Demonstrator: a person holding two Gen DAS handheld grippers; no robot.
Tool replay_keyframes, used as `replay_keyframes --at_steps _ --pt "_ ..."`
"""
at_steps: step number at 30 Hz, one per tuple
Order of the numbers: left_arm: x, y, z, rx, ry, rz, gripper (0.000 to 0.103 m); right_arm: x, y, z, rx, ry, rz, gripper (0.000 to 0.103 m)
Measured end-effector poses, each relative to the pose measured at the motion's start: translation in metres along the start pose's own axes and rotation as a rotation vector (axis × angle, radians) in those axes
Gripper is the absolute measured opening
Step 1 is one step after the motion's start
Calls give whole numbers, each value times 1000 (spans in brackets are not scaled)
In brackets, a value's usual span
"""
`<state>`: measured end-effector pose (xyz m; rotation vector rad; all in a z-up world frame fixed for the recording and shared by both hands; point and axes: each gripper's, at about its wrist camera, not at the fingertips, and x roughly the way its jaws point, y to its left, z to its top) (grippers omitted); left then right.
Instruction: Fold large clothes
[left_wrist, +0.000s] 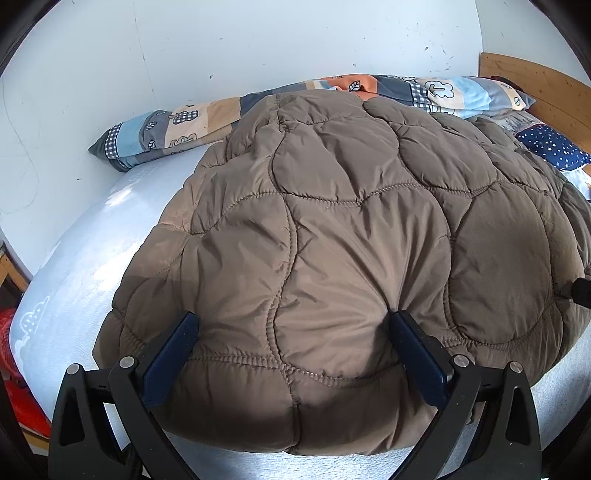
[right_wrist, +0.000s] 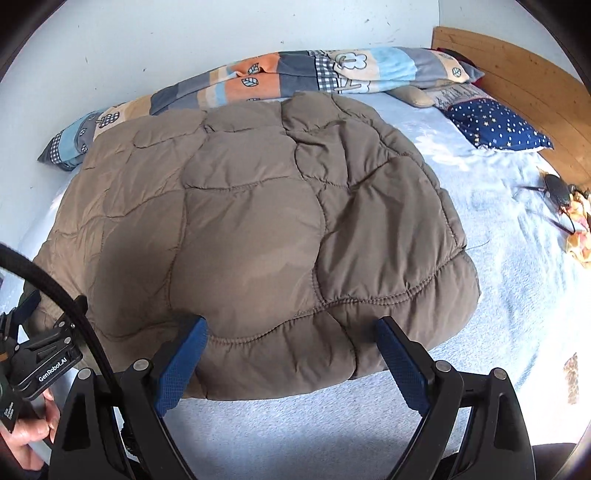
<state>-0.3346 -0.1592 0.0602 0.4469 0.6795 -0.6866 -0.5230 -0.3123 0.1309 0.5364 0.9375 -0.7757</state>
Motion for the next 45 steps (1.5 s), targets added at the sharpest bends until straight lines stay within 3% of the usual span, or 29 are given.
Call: replay_keyframes --at_steps 4,8,14,17,22,29,35,41,45 --pt "-1 1 0 2 1 0 103 11 7 3 -42 29 -38 97" --pt "-10 4 2 -12 9 -16 103 2 10 -1 -51 -1 -33 97" --pt "-57 10 -7 -84 -38 -87 103 -34 13 -10 -86 -114 -51 97" --pt "-92 9 -23 -108 -97 -95 103 -55 13 -26 -70 -152 -29 97" --pt "-147 11 -45 -106 -173 -123 103 -109 16 -60 -85 -297 -5 97" --pt "-180 18 -49 -94 -292 -54 103 -154 25 -81 -170 -461 23 100" --pt "-165 7 -43 -63 -239 19 103 -141 30 -78 -191 -424 4 101" --pt "-158 1 -39 -62 -194 23 103 -136 31 -78 -180 -400 4 101" --pt "-152 3 -34 -30 -124 -95 103 -130 29 -77 -166 -376 3 101"
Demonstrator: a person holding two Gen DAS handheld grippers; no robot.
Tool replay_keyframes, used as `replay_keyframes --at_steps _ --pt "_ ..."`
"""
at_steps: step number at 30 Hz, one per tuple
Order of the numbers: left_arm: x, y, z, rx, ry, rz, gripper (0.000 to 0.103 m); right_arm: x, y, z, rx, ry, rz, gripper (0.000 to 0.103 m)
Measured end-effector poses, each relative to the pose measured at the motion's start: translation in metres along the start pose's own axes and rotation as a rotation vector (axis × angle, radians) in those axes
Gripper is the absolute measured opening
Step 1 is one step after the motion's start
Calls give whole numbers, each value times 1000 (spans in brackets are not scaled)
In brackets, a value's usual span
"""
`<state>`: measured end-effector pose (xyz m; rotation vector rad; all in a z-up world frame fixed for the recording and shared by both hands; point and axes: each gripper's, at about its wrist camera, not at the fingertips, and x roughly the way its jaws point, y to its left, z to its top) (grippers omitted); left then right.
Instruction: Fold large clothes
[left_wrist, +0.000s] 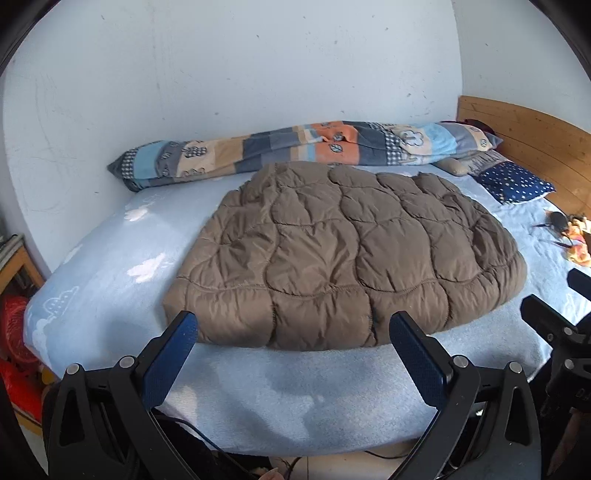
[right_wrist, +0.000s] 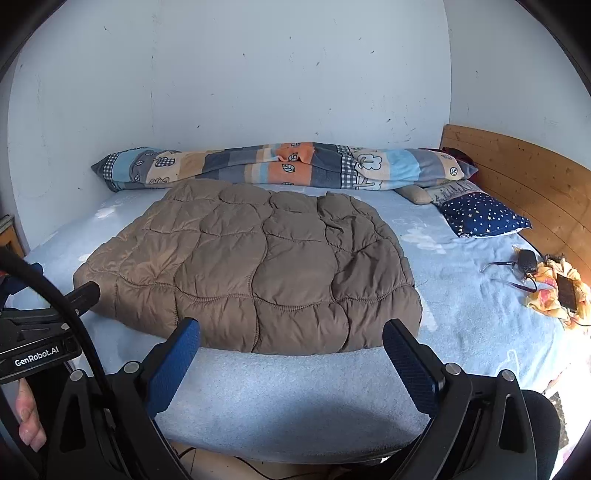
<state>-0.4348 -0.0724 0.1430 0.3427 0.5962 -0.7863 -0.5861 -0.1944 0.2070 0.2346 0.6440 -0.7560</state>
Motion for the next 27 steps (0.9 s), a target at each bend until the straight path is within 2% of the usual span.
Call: replay_keyframes --at_steps 1,3,8,14,18,20,27 --pt "1 0 1 7 11 0 103 1 -1 0 4 5 -1 101" --pt "2 -1 1 27 8 46 103 4 -2 -1 12 16 -5 101" --pt "10 -1 -1 45 50 43 103 7 -5 -1 28 29 -8 101" --pt "14 -6 -2 82 70 110 103 8 -7 -1 31 38 -6 101" --pt "13 -7 -2 87 71 105 103 9 -8 -1 41 43 -7 101" --pt "15 -9 -1 100 85 136 103 10 -8 -1 42 49 -11 101" --pt "26 -11 -5 118 154 123 103 11 -7 -2 40 54 -11 101"
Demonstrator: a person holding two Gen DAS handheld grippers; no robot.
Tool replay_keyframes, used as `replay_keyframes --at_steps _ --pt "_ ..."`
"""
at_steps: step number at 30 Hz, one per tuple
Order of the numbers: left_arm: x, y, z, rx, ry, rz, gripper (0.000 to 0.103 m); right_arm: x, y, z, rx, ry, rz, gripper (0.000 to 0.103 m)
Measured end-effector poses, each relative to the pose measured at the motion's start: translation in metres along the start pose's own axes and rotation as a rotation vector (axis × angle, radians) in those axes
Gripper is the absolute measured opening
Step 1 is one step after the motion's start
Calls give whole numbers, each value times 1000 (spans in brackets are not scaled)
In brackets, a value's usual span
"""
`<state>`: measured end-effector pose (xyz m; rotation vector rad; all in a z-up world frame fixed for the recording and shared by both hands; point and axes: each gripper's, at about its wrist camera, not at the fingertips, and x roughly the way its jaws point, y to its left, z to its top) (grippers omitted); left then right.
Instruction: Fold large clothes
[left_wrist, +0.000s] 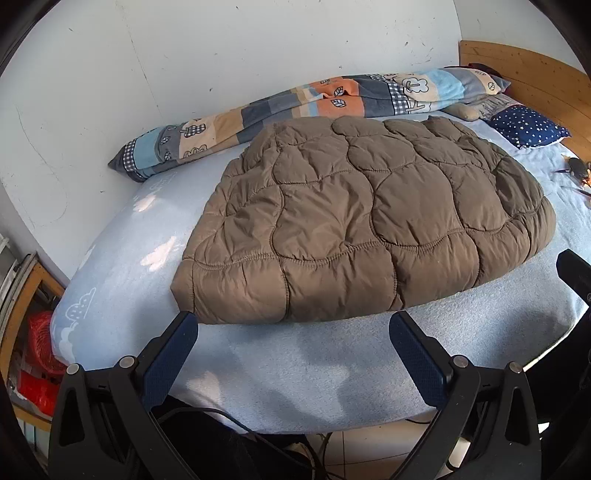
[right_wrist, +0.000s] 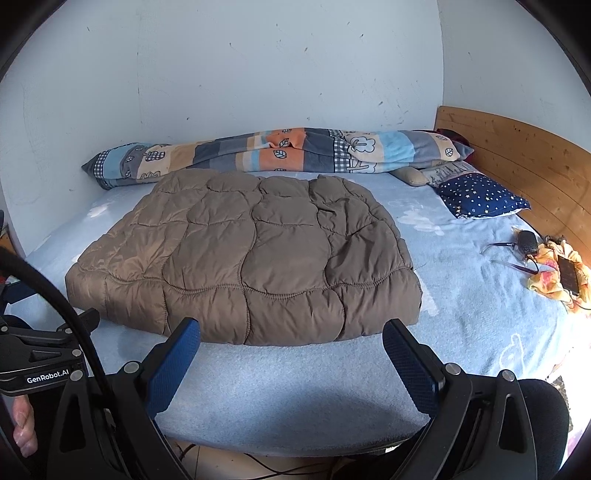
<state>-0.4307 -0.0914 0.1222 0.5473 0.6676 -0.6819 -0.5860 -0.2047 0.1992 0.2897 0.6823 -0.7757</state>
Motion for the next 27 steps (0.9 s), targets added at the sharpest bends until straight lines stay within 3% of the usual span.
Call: replay_keyframes --at_steps 27 --pt "11 1 -2 -4 63 2 103 0 0 0 -6 4 0 101"
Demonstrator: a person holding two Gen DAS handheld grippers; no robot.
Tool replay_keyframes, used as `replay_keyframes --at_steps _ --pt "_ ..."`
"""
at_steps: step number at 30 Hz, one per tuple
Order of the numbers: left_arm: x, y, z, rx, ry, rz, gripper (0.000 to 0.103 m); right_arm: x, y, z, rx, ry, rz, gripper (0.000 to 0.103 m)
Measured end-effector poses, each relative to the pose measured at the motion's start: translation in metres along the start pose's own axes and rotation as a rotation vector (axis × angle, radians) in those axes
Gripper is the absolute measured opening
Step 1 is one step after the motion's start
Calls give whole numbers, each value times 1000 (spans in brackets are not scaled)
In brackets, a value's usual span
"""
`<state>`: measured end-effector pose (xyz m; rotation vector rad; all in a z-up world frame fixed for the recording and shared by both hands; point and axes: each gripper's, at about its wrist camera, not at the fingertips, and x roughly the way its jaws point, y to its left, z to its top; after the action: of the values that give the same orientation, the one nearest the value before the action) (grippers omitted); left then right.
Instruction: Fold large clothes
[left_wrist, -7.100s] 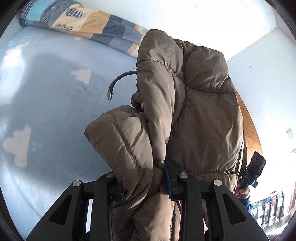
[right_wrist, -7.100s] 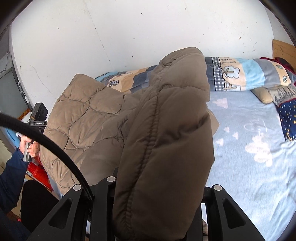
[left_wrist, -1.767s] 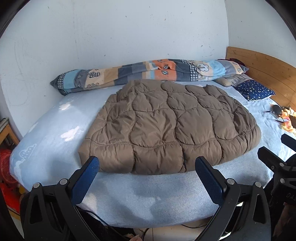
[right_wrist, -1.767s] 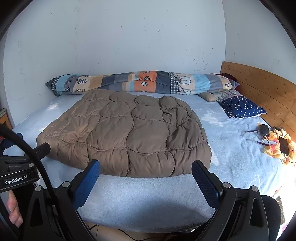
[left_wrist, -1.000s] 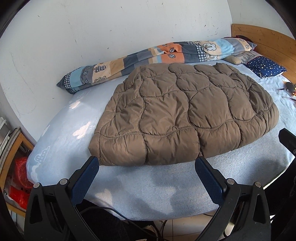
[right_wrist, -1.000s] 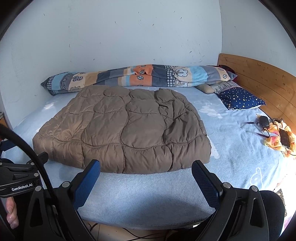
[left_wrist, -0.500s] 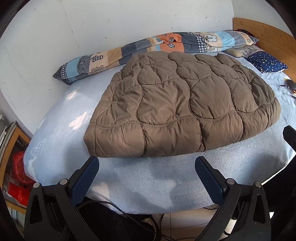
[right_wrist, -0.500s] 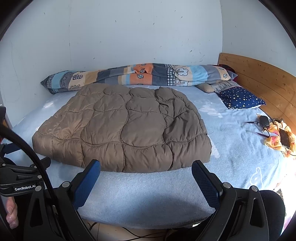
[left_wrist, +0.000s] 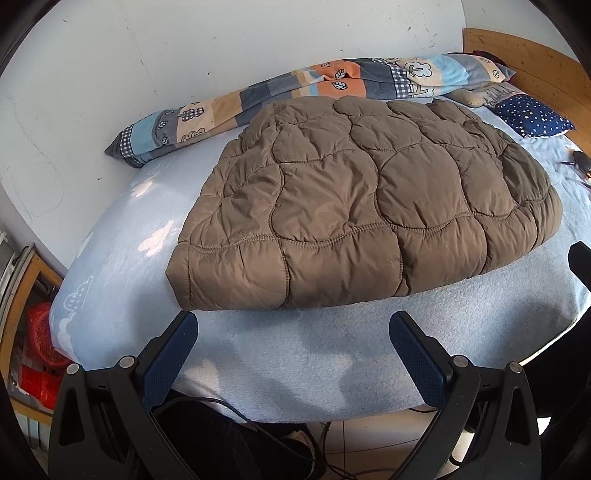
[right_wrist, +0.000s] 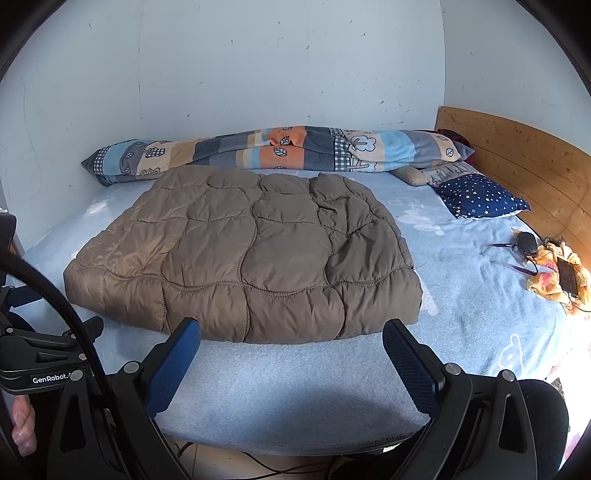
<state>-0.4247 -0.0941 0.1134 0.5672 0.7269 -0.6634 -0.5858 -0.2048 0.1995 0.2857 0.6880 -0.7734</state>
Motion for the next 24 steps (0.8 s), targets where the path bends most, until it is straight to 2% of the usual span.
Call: replay_keyframes --at_steps 24 --pt "1 -2 -1 11 2 -1 103 1 -2 -2 -10 12 5 101"
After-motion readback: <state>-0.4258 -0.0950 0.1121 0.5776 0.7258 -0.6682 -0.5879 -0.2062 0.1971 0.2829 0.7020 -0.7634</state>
